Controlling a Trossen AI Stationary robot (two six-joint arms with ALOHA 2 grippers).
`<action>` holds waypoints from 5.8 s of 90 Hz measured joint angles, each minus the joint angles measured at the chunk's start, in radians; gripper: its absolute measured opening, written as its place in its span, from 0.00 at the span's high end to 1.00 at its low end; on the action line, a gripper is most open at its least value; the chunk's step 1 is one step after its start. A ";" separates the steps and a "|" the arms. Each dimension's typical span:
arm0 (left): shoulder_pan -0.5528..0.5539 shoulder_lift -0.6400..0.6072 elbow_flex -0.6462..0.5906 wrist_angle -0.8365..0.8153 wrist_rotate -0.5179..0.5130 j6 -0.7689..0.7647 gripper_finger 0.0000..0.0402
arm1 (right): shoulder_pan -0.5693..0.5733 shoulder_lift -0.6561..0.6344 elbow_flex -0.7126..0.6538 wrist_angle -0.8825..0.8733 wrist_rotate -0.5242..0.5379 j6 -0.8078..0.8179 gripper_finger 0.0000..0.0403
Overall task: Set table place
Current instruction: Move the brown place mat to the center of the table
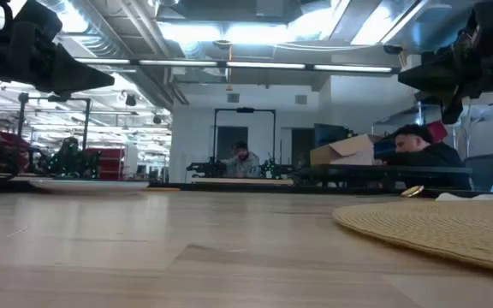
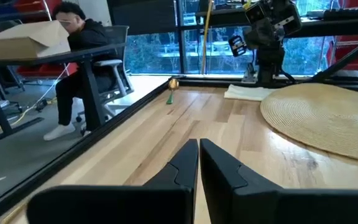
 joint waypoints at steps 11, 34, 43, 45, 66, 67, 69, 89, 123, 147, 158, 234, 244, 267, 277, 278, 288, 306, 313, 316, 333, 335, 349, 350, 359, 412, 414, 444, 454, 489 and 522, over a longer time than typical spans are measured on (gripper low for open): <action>0.000 0.000 0.000 0.002 0.000 0.007 1.00 | 0.000 0.000 0.000 0.000 0.000 0.000 1.00; 0.038 0.031 0.000 -0.001 -0.001 -0.024 1.00 | 0.000 0.000 0.000 0.000 0.000 0.000 1.00; 0.063 0.072 0.002 -0.001 -0.031 -0.029 1.00 | 0.000 0.000 0.000 0.000 0.000 0.000 1.00; 0.070 0.081 0.004 -0.007 -0.035 -0.029 1.00 | 0.000 0.000 0.000 0.000 0.000 0.000 1.00; 0.123 0.244 0.100 -0.005 -0.037 -0.076 1.00 | 0.000 0.000 0.000 0.000 0.000 0.000 1.00; 0.125 0.253 0.108 -0.007 -0.037 -0.077 1.00 | 0.000 0.000 0.000 0.000 0.000 0.000 1.00; 0.130 0.276 0.125 -0.011 -0.037 -0.077 1.00 | 0.000 0.000 0.000 0.000 0.000 0.000 1.00; 0.165 0.576 0.308 -0.006 -0.028 0.010 1.00 | 0.000 0.000 0.000 0.000 0.000 0.000 1.00; 0.221 1.041 0.592 0.010 0.308 -0.047 1.00 | 0.000 0.000 0.000 0.000 0.000 0.000 1.00; 0.173 1.297 0.672 0.272 0.401 0.058 1.00 | 0.000 0.000 0.000 0.000 0.000 0.000 1.00; 0.149 1.430 0.733 0.330 0.444 0.055 1.00 | 0.000 0.000 0.000 0.000 0.000 0.000 1.00; 0.214 1.828 0.953 0.350 0.817 -0.585 0.99 | 0.000 0.000 0.000 0.000 0.000 0.000 1.00; 0.223 1.867 0.953 0.362 0.838 -0.655 0.93 | 0.000 0.000 0.000 0.000 0.000 0.000 1.00; 0.227 1.917 0.953 0.489 0.852 -0.683 0.78 | 0.000 0.000 0.000 -0.001 0.000 0.000 1.00; 0.227 1.929 0.961 0.512 0.848 -0.702 0.74 | 0.000 0.000 0.000 -0.001 0.000 0.000 1.00; 0.227 1.932 0.962 0.510 0.848 -0.705 0.74 | 0.000 0.000 0.000 -0.001 0.000 0.000 1.00; 0.227 1.964 0.979 0.502 0.880 -0.759 0.73 | 0.000 0.000 0.000 0.000 0.000 0.000 1.00; 0.226 2.027 1.022 0.497 0.915 -0.817 0.73 | 0.000 0.000 0.000 0.000 0.000 0.000 1.00; 0.225 2.044 1.033 0.495 0.917 -0.826 0.73 | 0.000 0.000 0.000 -0.001 0.000 0.000 1.00; 0.226 2.047 1.034 0.489 0.917 -0.834 0.73 | 0.000 0.000 0.000 0.001 0.000 0.000 1.00; 0.220 2.071 1.055 0.507 0.918 -0.862 0.73 | 0.000 0.000 0.000 0.000 0.000 0.000 1.00; 0.218 2.075 1.058 0.506 0.918 -0.863 0.73 | 0.000 0.000 0.000 0.000 0.000 0.000 1.00; 0.199 2.092 1.091 0.496 0.921 -0.866 0.73 | 0.000 0.000 0.000 0.000 0.000 0.000 1.00; 0.198 2.092 1.093 0.497 0.921 -0.866 0.73 | 0.000 0.000 0.000 0.000 0.000 0.000 1.00; 0.192 2.095 1.108 0.475 0.925 -0.868 0.73 | 0.000 0.000 0.000 0.000 0.000 0.000 1.00; 0.181 2.095 1.153 0.331 0.851 -0.850 0.73 | 0.000 0.000 0.000 0.000 0.000 0.000 1.00; 0.181 2.095 1.153 0.332 0.857 -0.857 0.73 | 0.000 0.000 0.000 0.000 0.000 0.000 1.00; 0.181 2.107 1.158 0.354 0.876 -0.897 0.73 | 0.000 0.000 0.000 0.000 0.000 0.000 1.00; 0.176 2.131 1.173 0.358 0.875 -0.905 0.73 | 0.000 0.000 0.000 0.000 0.000 0.000 1.00; 0.174 2.158 1.226 0.289 0.869 -0.870 0.73 | 0.000 0.000 0.000 0.000 0.000 0.000 1.00; 0.173 2.159 1.240 0.240 0.829 -0.863 0.73 | 0.000 0.000 0.000 0.000 0.000 0.000 1.00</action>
